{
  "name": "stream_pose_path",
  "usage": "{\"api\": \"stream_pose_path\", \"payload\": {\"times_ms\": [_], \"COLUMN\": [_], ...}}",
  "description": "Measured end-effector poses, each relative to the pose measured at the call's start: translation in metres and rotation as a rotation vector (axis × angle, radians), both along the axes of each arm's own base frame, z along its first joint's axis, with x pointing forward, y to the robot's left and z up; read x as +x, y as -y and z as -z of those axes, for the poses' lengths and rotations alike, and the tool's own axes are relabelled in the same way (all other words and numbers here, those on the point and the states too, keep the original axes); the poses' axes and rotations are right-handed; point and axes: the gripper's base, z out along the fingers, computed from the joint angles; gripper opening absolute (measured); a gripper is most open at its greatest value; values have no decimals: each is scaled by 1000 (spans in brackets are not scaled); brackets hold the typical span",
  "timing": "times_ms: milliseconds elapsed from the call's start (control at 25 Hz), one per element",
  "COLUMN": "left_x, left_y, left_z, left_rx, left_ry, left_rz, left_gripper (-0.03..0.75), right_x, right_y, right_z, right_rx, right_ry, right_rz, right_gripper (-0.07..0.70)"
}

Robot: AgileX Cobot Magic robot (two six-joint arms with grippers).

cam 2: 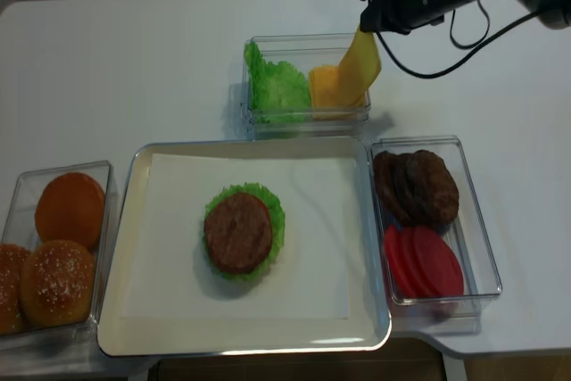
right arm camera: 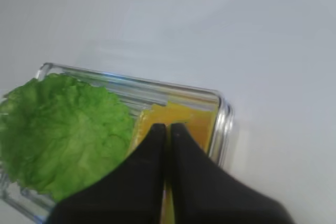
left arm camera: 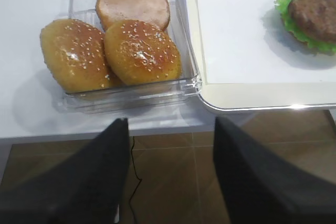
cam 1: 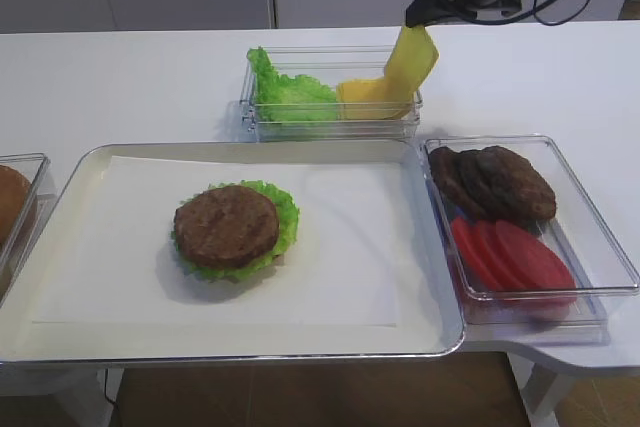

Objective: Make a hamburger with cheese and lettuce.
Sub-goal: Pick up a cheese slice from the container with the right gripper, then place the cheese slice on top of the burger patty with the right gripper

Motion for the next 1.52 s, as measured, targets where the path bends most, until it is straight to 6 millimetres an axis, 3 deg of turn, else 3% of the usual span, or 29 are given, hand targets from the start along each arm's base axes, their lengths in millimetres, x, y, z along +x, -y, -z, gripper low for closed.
{"api": "stream_pose_path", "payload": {"times_ms": [400, 680, 920, 1280, 1520], "left_x": [0, 0, 0, 0, 0], "left_y": [0, 0, 0, 0, 0], "left_z": [0, 0, 0, 0, 0], "left_rx": [0, 0, 0, 0, 0], "left_ry": [0, 0, 0, 0, 0], "left_rz": [0, 0, 0, 0, 0], "left_gripper": [382, 382, 382, 382, 382], "right_x": [-42, -79, -121, -174, -199], "right_y": [1, -9, -41, -101, -142], "right_z": [-71, -101, -95, -62, -63], "right_rx": [11, -24, -36, -53, -27], "right_ry": [73, 54, 12, -43, 24], "right_rz": [-85, -168, -268, -428, -492], "right_gripper": [10, 9, 9, 9, 9]}}
